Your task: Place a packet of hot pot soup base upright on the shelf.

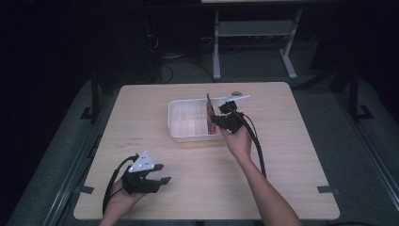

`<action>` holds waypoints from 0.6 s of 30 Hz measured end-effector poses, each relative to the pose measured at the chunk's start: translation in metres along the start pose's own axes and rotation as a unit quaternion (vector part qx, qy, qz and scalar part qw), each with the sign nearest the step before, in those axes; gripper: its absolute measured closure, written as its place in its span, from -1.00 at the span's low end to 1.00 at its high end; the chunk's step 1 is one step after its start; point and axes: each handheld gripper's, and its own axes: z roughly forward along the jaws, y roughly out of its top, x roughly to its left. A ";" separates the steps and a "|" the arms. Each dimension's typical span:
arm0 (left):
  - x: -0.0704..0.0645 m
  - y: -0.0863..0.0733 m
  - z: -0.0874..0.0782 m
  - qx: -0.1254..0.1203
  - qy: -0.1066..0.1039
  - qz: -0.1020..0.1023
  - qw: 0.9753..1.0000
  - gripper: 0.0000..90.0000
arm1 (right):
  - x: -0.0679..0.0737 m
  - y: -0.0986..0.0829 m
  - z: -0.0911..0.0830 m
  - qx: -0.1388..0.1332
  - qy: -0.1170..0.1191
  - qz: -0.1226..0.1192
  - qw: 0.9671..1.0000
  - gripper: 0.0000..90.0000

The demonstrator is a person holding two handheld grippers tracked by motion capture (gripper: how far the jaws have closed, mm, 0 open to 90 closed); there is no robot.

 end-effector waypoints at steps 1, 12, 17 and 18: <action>0.000 0.000 0.000 0.000 0.000 0.000 1.000 0.00 | 0.000 0.000 0.000 0.001 0.001 -0.001 1.000 1.00; 0.000 0.000 0.000 0.000 -0.001 0.000 1.000 0.00 | -0.001 -0.005 0.008 0.020 -0.001 -0.012 1.000 1.00; -0.001 0.000 0.000 0.001 -0.001 0.001 1.000 -0.01 | -0.002 -0.010 0.011 0.023 0.003 -0.007 1.000 1.00; -0.001 0.000 0.000 0.000 -0.001 0.000 1.000 -0.01 | -0.003 -0.010 0.011 0.023 0.004 -0.007 1.000 1.00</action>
